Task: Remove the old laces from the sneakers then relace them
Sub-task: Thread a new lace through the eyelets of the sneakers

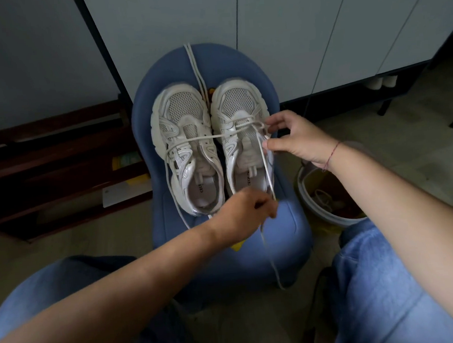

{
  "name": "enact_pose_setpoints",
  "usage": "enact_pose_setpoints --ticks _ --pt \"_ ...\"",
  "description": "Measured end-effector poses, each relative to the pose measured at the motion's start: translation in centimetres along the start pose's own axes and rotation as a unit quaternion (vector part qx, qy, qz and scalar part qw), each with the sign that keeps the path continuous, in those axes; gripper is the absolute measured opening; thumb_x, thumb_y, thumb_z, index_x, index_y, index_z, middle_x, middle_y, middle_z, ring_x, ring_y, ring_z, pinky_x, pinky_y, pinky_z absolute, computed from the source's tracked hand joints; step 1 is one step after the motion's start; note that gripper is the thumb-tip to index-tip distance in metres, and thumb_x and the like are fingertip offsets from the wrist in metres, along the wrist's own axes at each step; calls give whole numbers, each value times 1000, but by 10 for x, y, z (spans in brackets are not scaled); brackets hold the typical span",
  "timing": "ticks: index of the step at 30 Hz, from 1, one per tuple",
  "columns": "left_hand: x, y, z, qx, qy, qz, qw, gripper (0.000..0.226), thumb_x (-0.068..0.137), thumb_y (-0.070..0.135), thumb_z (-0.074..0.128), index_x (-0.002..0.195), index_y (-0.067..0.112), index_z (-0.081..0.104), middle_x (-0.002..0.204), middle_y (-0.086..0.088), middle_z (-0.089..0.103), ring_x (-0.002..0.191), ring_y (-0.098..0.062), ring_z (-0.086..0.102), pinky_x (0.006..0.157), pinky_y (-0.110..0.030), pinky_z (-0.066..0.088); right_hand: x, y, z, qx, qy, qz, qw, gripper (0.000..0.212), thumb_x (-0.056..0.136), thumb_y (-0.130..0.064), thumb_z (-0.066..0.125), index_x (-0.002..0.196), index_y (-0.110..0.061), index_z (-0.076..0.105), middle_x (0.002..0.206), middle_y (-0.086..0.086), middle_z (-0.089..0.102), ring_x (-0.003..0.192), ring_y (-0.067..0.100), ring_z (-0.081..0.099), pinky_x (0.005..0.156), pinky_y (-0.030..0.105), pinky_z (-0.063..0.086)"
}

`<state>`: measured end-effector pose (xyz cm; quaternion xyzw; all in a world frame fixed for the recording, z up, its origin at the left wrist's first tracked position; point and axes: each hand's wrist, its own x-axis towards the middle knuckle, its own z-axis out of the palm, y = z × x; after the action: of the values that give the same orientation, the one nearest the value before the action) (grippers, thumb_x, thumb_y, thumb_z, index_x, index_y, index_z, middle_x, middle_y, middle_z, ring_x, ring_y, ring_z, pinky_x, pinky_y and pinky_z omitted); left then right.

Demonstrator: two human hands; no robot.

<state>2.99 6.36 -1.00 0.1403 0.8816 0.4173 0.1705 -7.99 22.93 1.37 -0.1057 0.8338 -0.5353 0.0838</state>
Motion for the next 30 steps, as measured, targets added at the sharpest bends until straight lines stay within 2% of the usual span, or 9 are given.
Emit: enact_pose_setpoints --ticks 5,7,8,11,14,16,18,22,30 --pt "-14 -12 -5 11 -118 -35 992 24 99 27 55 78 22 64 75 7 61 68 -6 53 62 -12 42 -1 -2 0 19 -16 3 1000 35 80 -5 72 109 -14 56 95 2 60 86 13 59 75 23 55" --pt "-14 -14 -9 -116 -111 -77 984 20 100 21 54 86 15 68 90 -5 69 83 -12 60 79 -20 52 -2 -5 2 16 -14 -4 1000 32 81 -2 71 108 -13 58 96 4 60 81 7 58 68 12 51" --pt "-13 -12 -9 -235 -96 -107 961 19 101 18 52 92 10 67 98 -10 70 90 -15 63 86 -25 53 -3 -6 3 16 -13 -4 1000 31 81 -1 70 108 -12 58 97 5 59 79 4 57 67 10 50" --pt "-6 -2 -15 -559 -69 -166 810 28 104 24 42 97 6 63 102 -14 72 98 -23 67 94 -34 52 -3 -7 4 18 -9 -6 1000 31 81 1 69 108 -10 58 100 10 59 79 5 55 68 10 50" --pt "1 5 -22 -618 -45 -186 762 43 105 36 36 93 4 62 83 -9 73 78 -19 70 80 -31 56 -4 -6 4 18 -8 -11 1000 30 81 1 69 107 -12 58 100 9 59 79 3 55 68 9 49" --pt "3 7 -21 -599 -7 -203 775 40 105 37 37 89 8 60 62 -2 65 52 -13 62 56 -24 54 -4 -6 4 21 -11 -7 1000 31 82 0 68 107 -13 58 99 7 59 79 1 56 70 10 50" --pt "3 8 -17 -528 35 -179 829 34 106 30 37 89 11 59 52 1 56 42 -11 51 45 -19 47 -4 -6 4 25 -11 -6 1000 31 82 1 68 108 -12 58 99 7 59 79 1 56 70 11 51" --pt "-1 5 -1 -339 -5 -80 937 32 106 21 40 86 13 63 61 3 67 61 -13 61 67 -24 52 -3 -4 3 25 -11 -7 1000 33 82 -1 69 112 -10 58 103 10 59 81 2 56 68 9 49" --pt "-4 -10 0 -113 -48 -27 992 27 102 16 49 86 11 70 85 -3 75 82 -19 68 82 -26 54 -3 -4 3 23 -15 -4 1000 34 82 -5 70 113 -12 58 103 7 60 82 2 57 68 10 49"
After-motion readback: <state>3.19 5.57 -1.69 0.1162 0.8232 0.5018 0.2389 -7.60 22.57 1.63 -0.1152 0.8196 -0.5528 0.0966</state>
